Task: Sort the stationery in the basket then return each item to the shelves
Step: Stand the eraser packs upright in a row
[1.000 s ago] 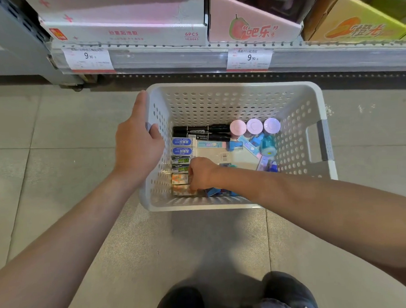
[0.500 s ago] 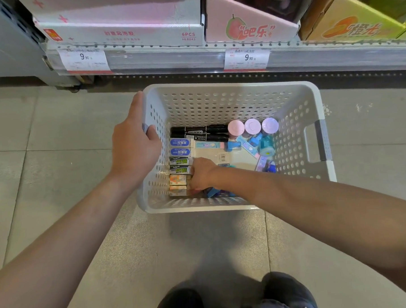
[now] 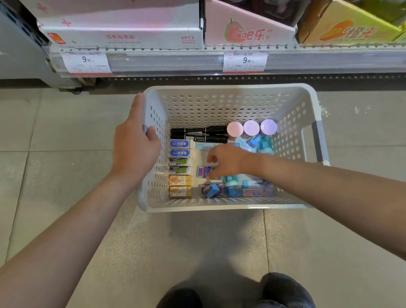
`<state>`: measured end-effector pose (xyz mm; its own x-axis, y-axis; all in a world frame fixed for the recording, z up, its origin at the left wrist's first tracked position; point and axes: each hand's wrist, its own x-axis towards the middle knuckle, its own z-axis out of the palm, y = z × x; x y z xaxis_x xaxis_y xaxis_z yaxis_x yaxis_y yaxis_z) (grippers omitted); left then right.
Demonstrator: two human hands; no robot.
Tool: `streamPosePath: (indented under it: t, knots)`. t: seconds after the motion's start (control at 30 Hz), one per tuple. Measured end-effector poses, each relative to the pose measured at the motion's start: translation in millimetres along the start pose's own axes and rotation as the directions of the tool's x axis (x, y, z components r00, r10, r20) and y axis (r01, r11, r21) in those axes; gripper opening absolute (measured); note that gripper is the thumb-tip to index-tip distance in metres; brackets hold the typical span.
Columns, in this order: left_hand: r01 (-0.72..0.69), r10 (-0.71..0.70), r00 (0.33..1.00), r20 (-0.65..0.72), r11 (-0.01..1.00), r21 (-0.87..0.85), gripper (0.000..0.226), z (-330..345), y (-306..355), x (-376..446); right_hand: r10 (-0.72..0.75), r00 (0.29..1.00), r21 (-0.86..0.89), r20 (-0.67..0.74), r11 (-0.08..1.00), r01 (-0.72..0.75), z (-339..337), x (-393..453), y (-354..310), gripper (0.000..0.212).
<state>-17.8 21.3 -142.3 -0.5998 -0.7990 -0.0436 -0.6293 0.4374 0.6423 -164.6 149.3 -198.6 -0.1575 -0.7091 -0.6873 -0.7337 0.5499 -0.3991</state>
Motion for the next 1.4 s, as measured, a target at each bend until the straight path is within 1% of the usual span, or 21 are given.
streamPosePath:
  t: [0.03,0.17,0.3,0.4,0.5,0.57,0.63,0.73,0.77,0.8,0.83,0.93,1.0,1.17,1.27,1.33,1.4]
  knots:
    - [0.002,-0.002,1.0,0.001,1.0,0.0,0.063,0,0,-1,-0.021,1.0,-0.028,-0.005,0.999,0.021,7,0,-1,0.049]
    - [0.0,0.0,1.0,-0.002,1.0,0.008,0.063,1,-2,0,-0.095,0.993,-0.223,-0.063,0.972,0.079,24,5,-6,0.041]
    - [-0.001,0.001,1.0,0.008,1.0,0.01,0.063,1,-2,0,-0.16,0.987,-0.31,-0.033,0.94,0.142,25,7,-9,0.04]
    - [-0.006,0.006,1.0,0.005,1.0,0.017,0.063,0,-3,0,-0.182,0.983,-0.297,0.02,0.938,0.179,26,9,-10,0.042]
    - [-0.014,0.013,1.0,0.007,1.0,0.022,0.063,0,-3,0,-0.197,0.98,-0.311,0.017,0.931,0.192,26,10,-9,0.044]
    - [-0.009,0.009,1.0,0.012,1.0,0.017,0.063,1,-3,0,-0.213,0.977,-0.292,0.001,0.934,0.204,25,12,-8,0.035]
    - [-0.003,0.003,1.0,0.016,1.0,0.011,0.063,1,-4,1,-0.2,0.98,-0.236,-0.003,0.952,0.194,24,13,-6,0.027]
    - [-0.002,0.002,1.0,0.022,1.0,-0.004,0.063,0,-3,0,-0.18,0.983,-0.165,0.039,0.969,0.184,22,11,-3,0.03]
    - [-0.003,0.003,1.0,0.023,1.0,-0.003,0.063,-1,-3,0,-0.175,0.984,-0.156,0.046,0.971,0.18,20,11,-2,0.035]
    - [-0.005,0.005,1.0,0.021,1.0,-0.002,0.063,-1,-2,-1,-0.161,0.986,-0.138,0.037,0.977,0.165,17,11,-2,0.041]
    - [-0.006,0.006,1.0,0.018,1.0,0.0,0.063,-1,-2,-1,-0.14,0.99,-0.099,0.011,0.985,0.14,13,12,-1,0.041]
    - [-0.012,0.012,1.0,0.011,1.0,0.007,0.063,0,-2,-1,-0.014,0.995,0.124,-0.101,0.992,0.026,3,13,0,0.026]
    - [-0.008,0.008,1.0,0.009,1.0,0.008,0.062,0,-2,0,0.064,0.994,0.198,-0.086,0.979,-0.046,0,13,2,0.023]
    - [-0.005,0.005,1.0,0.009,1.0,0.013,0.062,-1,0,-2,0.149,0.984,0.205,-0.101,0.971,-0.126,11,13,4,0.022]
    - [0.0,-0.001,1.0,0.01,1.0,0.017,0.063,0,-1,-1,0.151,0.982,0.107,-0.112,0.984,-0.139,18,14,3,0.028]
    - [0.001,-0.002,1.0,0.01,1.0,0.011,0.063,0,-2,-1,0.123,0.981,0.041,-0.149,0.992,-0.118,21,12,1,0.029]
    - [-0.002,0.002,1.0,0.015,1.0,0.005,0.062,0,-2,-1,0.072,0.98,-0.062,-0.185,0.994,-0.085,21,7,-1,0.029]
